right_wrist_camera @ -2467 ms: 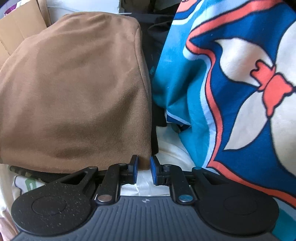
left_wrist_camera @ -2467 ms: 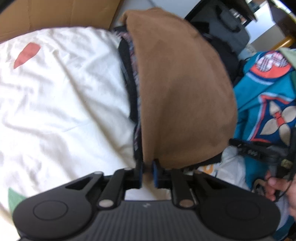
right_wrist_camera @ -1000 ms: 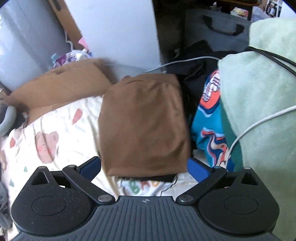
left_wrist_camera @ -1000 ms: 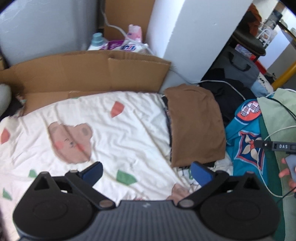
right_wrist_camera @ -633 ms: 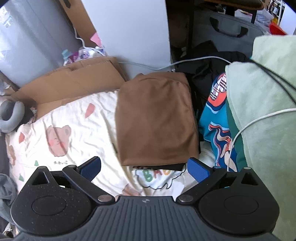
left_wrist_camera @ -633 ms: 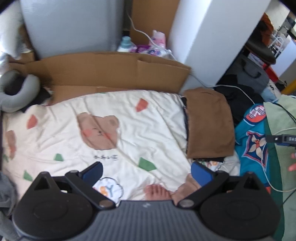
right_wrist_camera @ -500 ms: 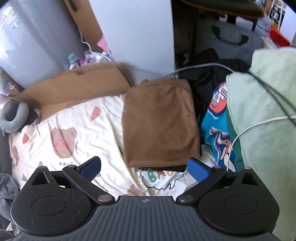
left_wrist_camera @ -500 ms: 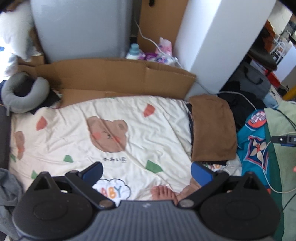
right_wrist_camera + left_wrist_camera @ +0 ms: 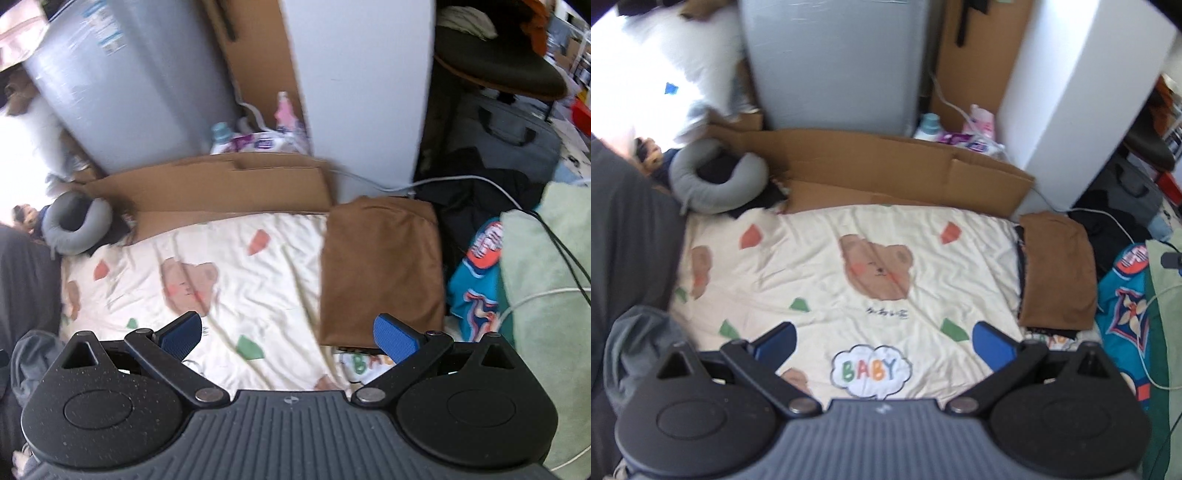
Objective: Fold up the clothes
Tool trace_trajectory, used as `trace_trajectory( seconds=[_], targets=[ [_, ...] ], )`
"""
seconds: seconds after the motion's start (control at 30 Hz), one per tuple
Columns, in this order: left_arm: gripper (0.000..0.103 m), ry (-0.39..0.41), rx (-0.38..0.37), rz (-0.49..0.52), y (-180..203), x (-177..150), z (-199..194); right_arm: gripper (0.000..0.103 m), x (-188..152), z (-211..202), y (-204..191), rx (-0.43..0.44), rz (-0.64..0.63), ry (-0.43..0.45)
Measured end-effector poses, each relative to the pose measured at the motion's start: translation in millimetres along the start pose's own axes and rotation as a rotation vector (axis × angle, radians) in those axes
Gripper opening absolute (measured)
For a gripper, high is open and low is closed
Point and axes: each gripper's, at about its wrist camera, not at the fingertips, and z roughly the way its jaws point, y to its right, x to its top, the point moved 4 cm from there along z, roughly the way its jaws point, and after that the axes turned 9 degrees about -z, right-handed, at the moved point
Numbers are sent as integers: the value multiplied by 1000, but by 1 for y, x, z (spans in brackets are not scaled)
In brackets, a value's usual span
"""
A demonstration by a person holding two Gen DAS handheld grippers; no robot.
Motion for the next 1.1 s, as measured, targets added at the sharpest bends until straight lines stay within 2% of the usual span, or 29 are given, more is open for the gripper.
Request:
trace_trajectory(
  seconds=[0.3,0.53,0.8,1.0,1.1],
  targets=[
    [102,13,70,-39,-41,-23,-20,102,-6,2,-67,55,-65,-9],
    [102,32,76,-74,-57,-44,-27,102,-11,2,-104,96,-94,-12],
    [102,43,79,-122,-72,-67,-25,102,-6,-8,-136,93,-136,14],
    [102,87,128,-143,-81,-88,-26,102,-26,-5,-150,119,-162,33],
    [102,94,118,-180,-79,-101,-24,102,-39,-1,-157,127,-185,51]
  ],
)
